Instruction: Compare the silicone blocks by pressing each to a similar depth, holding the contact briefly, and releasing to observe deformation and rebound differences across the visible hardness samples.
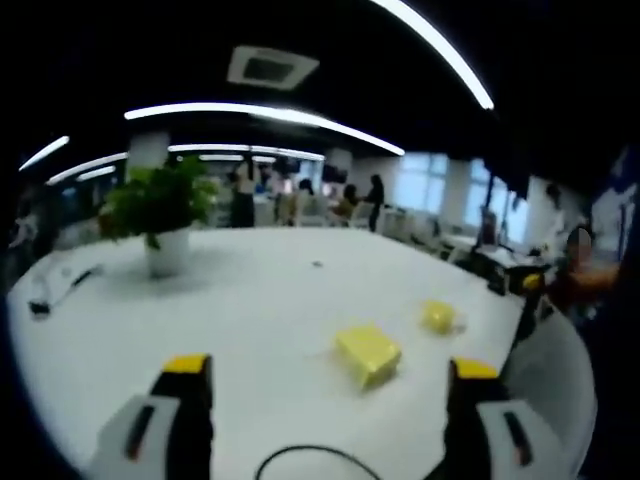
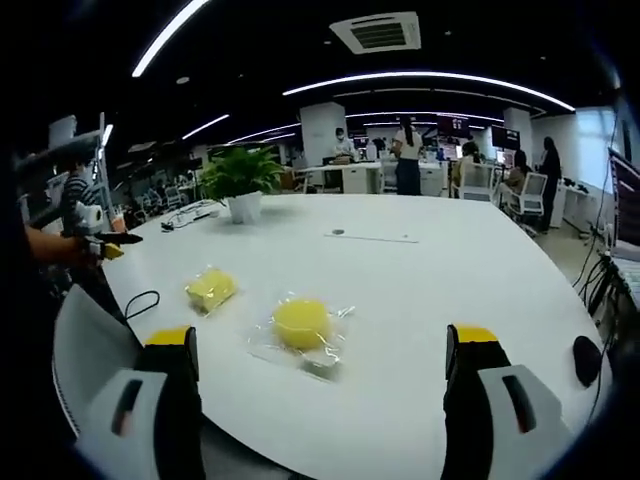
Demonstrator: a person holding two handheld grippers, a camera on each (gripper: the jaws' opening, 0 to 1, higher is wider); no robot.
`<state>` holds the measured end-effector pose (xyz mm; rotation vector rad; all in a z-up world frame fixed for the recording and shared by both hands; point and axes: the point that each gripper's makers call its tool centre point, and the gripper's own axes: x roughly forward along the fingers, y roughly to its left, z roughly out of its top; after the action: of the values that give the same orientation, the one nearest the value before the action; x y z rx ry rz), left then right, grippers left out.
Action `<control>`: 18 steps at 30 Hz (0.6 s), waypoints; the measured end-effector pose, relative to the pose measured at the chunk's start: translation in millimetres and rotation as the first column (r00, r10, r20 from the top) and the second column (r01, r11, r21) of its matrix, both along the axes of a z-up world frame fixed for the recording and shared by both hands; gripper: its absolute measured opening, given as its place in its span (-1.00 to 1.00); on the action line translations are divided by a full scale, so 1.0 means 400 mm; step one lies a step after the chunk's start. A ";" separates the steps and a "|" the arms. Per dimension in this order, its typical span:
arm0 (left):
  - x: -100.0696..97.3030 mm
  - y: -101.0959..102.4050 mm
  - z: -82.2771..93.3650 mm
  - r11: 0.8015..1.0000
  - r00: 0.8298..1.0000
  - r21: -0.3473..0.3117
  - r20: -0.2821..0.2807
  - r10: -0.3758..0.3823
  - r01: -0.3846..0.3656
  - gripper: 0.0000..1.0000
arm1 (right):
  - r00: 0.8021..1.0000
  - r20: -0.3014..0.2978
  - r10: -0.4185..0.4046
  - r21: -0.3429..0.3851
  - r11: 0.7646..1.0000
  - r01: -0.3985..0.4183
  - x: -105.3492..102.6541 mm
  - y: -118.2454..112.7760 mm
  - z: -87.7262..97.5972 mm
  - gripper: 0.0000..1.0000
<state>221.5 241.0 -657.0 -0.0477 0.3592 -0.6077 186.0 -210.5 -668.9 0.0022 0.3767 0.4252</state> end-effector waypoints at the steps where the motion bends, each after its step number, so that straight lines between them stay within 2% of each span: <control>1: 0.001 -0.003 0.002 1.000 1.000 -0.005 0.002 -0.002 0.002 1.00 | 1.000 0.005 0.005 -0.028 1.000 -0.005 -0.003 0.000 -0.004 0.93; 9: -0.003 -0.023 -0.010 0.999 0.999 0.002 -0.009 -0.035 0.035 1.00 | 0.998 0.036 0.047 -0.023 0.999 -0.046 -0.003 0.028 0.007 0.93; 18: -0.012 -0.023 -0.002 1.000 1.000 -0.017 -0.007 -0.024 0.024 1.00 | 0.999 0.038 0.006 0.019 1.000 -0.006 0.029 0.025 0.026 0.93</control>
<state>216.5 231.6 -657.6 -0.0622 0.3616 -0.6344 197.7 -200.7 -658.4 0.0115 0.3353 0.4343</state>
